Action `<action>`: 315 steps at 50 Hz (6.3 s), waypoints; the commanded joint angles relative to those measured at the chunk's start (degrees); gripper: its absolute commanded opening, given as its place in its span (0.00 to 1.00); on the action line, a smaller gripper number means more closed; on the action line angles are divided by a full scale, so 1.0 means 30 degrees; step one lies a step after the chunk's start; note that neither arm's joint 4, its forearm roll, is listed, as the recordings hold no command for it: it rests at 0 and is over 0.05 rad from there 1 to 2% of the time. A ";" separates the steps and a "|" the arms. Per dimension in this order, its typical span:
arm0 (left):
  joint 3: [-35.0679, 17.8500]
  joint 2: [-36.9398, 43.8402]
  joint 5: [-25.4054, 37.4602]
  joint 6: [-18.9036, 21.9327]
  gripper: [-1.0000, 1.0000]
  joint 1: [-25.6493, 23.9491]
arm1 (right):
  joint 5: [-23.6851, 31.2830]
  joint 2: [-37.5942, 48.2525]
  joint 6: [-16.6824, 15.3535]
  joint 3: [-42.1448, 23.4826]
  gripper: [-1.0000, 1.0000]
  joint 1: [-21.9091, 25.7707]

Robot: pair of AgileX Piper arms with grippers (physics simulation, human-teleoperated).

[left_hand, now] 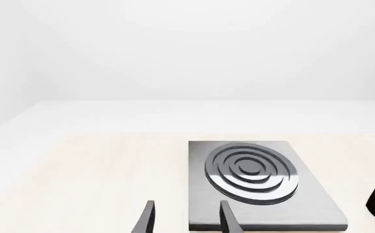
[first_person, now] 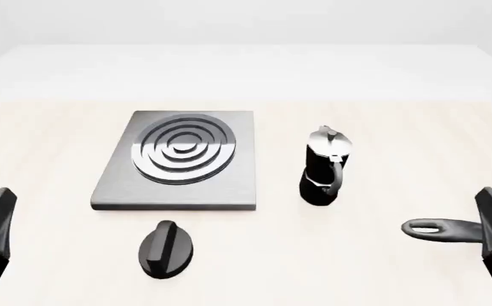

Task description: Put the moka pot on the stove.

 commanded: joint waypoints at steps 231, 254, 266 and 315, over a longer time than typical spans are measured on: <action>0.0000 0.0000 0.0000 0.0000 1.00 0.0000 | -1.4533 2.7289 0.2887 -0.4768 0.00 0.8506; 0.0000 0.0000 0.0000 0.0000 1.00 0.0000 | -1.2621 2.4788 0.2365 -0.4883 0.00 0.8218; 0.0000 0.0000 0.0000 0.0000 1.00 0.0000 | -1.1092 2.3452 0.1868 -0.5812 0.00 0.8227; 0.0000 0.0000 0.0000 0.0000 1.00 0.0000 | -0.7565 2.6342 0.0557 -1.4209 0.00 0.9753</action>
